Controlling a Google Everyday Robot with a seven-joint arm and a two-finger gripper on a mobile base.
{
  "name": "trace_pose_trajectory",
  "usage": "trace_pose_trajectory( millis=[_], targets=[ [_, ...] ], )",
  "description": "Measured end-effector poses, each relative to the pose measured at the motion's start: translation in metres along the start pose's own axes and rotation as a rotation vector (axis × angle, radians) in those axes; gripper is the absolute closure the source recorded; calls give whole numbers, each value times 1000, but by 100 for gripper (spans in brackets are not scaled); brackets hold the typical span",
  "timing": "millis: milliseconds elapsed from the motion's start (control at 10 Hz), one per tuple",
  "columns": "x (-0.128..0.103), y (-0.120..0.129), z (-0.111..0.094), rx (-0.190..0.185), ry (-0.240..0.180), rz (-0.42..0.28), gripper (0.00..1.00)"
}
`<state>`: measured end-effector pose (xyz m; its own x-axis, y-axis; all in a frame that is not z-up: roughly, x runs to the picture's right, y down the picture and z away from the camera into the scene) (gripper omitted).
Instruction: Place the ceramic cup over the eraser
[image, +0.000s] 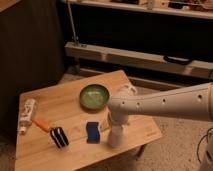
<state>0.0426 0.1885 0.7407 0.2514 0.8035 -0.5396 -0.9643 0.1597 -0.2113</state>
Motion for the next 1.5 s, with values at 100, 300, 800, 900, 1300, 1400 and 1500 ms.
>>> trace_pose_trajectory(
  millis=[100,300,800,900,1300,1400,1500],
  targets=[
    [2,0,1,1,3,7,20],
    [7,-2,3,3,-1,31,20],
    [19,-9,7,4,-17,56,20],
    [19,-10,6,4,-19,58,20],
    [19,-8,2,2,12,51,20],
    [20,-10,2,2,15,53,20],
    [20,-8,2,-2,15,48,20]
  ],
)
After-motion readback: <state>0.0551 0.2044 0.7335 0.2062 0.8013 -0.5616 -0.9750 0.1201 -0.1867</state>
